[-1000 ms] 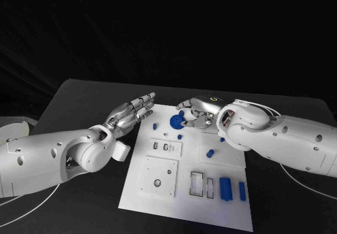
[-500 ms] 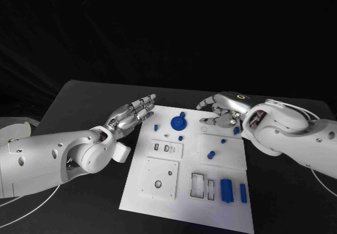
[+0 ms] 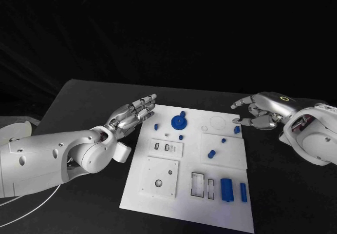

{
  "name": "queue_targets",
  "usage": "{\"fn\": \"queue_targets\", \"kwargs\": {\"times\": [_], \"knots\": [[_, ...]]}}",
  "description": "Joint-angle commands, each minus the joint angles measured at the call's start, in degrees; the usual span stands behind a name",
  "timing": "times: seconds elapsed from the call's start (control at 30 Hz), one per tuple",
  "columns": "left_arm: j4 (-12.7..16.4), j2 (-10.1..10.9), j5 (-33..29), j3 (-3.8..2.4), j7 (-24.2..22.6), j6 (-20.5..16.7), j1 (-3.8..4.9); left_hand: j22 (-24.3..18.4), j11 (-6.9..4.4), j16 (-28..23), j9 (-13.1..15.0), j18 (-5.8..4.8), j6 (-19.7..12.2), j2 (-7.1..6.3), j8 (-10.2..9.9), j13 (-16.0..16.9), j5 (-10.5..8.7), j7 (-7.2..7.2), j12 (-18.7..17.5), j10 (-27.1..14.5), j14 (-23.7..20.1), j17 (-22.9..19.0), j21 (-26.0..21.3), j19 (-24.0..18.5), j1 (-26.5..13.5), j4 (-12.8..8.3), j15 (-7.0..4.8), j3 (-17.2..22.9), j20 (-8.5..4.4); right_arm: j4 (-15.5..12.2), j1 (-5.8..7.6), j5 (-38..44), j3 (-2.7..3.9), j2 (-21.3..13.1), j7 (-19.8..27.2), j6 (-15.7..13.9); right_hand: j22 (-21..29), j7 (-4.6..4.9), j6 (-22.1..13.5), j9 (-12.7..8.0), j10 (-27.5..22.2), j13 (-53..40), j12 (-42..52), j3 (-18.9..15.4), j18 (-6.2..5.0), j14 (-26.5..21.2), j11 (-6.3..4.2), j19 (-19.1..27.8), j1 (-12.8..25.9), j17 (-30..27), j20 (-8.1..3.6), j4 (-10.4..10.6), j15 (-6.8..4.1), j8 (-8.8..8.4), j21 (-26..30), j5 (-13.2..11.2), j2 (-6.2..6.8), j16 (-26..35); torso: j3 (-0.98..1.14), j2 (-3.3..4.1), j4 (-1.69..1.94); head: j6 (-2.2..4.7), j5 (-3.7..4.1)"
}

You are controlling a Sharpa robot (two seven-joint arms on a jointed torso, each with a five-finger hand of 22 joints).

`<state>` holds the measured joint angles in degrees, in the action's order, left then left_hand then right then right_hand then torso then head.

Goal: Assemble the parts on the task board

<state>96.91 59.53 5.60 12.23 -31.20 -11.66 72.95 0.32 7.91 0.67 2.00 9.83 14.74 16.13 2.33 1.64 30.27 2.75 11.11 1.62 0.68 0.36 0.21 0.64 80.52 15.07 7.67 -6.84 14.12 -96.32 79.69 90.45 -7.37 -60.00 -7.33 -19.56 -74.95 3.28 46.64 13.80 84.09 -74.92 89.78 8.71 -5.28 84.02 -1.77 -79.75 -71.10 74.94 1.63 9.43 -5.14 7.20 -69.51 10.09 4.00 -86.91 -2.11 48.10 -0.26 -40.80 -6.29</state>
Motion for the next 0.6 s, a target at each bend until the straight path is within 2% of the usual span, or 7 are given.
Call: {"fn": "queue_targets", "kwargs": {"times": [0.03, 0.27, 0.4, 0.6], "knots": [[0.1, -0.1, 0.0, 0.0, -1.1, 0.5, -0.07, 0.1, 0.28, 0.3, 0.0, 0.45, 0.0, 0.0, 0.1, 0.1, 0.37, -0.41, 0.4, 0.0, 0.0, 0.1, 0.3, 0.0, 0.6, 0.1, 0.49, 0.2, 0.42, 0.4, -0.76, 2.1, -0.09, -0.9, 1.0, -0.3, -1.3, -0.13, -0.5, -0.2, 5.9, -15.1, 0.2, -0.4, 0.24, 5.0, 0.0, 0.1, 0.2, 11.6, -0.12, 0.1, 0.1, -0.34, 0.4, -0.4, 0.05, 0.5, -0.04, 0.0, -0.07, -0.07, 0.01], [-0.1, -0.3, 0.0, 0.02, -1.1, 0.7, -0.16, 0.1, 0.28, 0.3, 0.0, 0.45, 0.0, 0.0, 0.1, 0.1, 0.37, -0.41, 0.4, 0.0, 0.0, 0.1, 0.3, 0.0, 0.6, 0.1, 0.49, 0.2, 0.42, 1.5, -2.39, 2.5, -0.28, -2.2, 1.6, -0.1, -1.3, -0.15, -0.5, -0.4, 5.9, -15.1, 0.2, -0.9, 0.22, 5.0, -0.04, 0.2, 0.3, 11.4, -0.2, 0.7, 0.02, -0.42, 0.6, -1.4, 0.17, 0.7, -0.17, -0.05, 0.14, -0.1, 0.68], [-0.1, -0.3, 0.0, 0.02, -1.1, 0.7, -0.18, 0.1, 0.28, 0.3, 0.0, 0.45, 0.0, 0.0, 0.1, 0.1, 0.37, -0.41, 0.4, 0.0, 0.0, 0.1, 0.3, 0.0, 0.6, 0.1, 0.49, 0.2, 0.42, 2.4, -3.3, 2.7, -0.33, -2.4, 1.9, -0.1, -1.3, -0.14, -0.4, -0.5, 5.9, -15.1, 0.2, -1.1, 0.2, 5.0, -0.03, 0.2, 0.4, 11.2, -0.23, 1.1, 0.01, -0.41, 0.8, -2.0, 0.26, 0.8, -0.1, -0.04, -0.07, -0.11, 0.47], [-0.3, -0.4, 0.0, 0.02, -1.1, 0.9, -0.2, 0.1, 0.3, 0.4, 0.0, 0.45, -0.1, 0.0, 0.1, 0.1, 0.39, -0.45, 0.4, 0.0, 0.1, 0.1, 0.3, 0.0, 0.6, 0.0, 0.52, 0.3, 0.45, 3.4, -4.07, 2.8, -0.36, -2.2, 2.2, -0.1, -1.2, -0.04, -0.1, -0.5, 5.9, -15.1, 0.2, -1.4, 0.18, 4.9, 0.02, 0.3, 0.4, 11.1, -0.23, 1.4, 0.02, -0.28, 1.0, -2.8, 0.44, 0.9, -0.11, 0.0, 0.08, -0.04, 0.6]]}}
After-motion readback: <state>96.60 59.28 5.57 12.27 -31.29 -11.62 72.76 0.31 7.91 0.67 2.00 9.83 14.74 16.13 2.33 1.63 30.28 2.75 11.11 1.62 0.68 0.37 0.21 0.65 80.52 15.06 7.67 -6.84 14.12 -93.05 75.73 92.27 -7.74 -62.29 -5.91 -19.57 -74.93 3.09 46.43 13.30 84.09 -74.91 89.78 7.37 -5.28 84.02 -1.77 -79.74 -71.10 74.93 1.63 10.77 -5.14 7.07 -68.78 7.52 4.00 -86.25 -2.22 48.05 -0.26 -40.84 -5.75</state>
